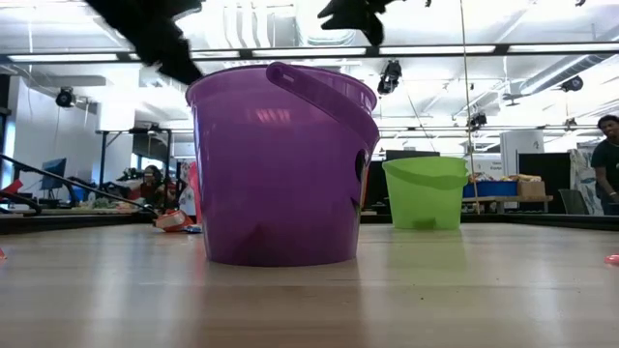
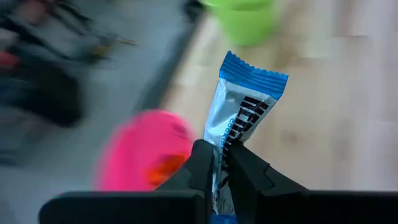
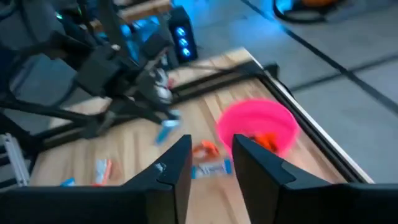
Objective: Sort candy
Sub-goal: Put the white-blue chocolate into the green bucket
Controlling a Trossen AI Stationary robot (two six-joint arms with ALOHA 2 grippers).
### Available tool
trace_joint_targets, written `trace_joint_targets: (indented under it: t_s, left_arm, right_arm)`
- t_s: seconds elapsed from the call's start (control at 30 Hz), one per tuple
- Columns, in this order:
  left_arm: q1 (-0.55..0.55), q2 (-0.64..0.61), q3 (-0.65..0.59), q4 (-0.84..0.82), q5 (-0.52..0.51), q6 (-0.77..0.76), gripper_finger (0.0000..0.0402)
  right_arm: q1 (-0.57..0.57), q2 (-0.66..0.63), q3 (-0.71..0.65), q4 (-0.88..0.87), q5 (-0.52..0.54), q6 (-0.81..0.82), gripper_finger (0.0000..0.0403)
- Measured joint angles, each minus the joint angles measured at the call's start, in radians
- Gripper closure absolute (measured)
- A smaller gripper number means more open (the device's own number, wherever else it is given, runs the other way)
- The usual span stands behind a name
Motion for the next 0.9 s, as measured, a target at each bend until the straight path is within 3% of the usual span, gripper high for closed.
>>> trace_joint_targets:
  t_s: [0.1,0.2,0.53,0.77,0.9]
  left_arm:
    - [0.003,0.061,0.073,0.001,-0.159,0.092,0.0386]
    - [0.013,0.117,0.141,-0.001,-0.237,0.113,0.0386]
    - [0.014,0.262,0.265,-0.001,-0.248,0.084,0.0386]
    - [0.014,0.312,0.309,0.002,-0.247,0.066,0.0386]
    - [0.012,0.317,0.322,0.003,-0.24,0.063,0.0386]
  right_arm:
    - [0.03,0.031,0.0,0.056,-0.003,-0.011,0.0272]
    - [0.053,0.072,0.0,0.105,0.0,-0.009,0.025]
    - [0.062,0.194,-0.001,0.196,0.004,0.086,0.0203]
    - [0.061,0.227,-0.001,0.203,0.006,0.15,0.0207]
    - [0.061,0.235,-0.001,0.2,0.007,0.155,0.0228]
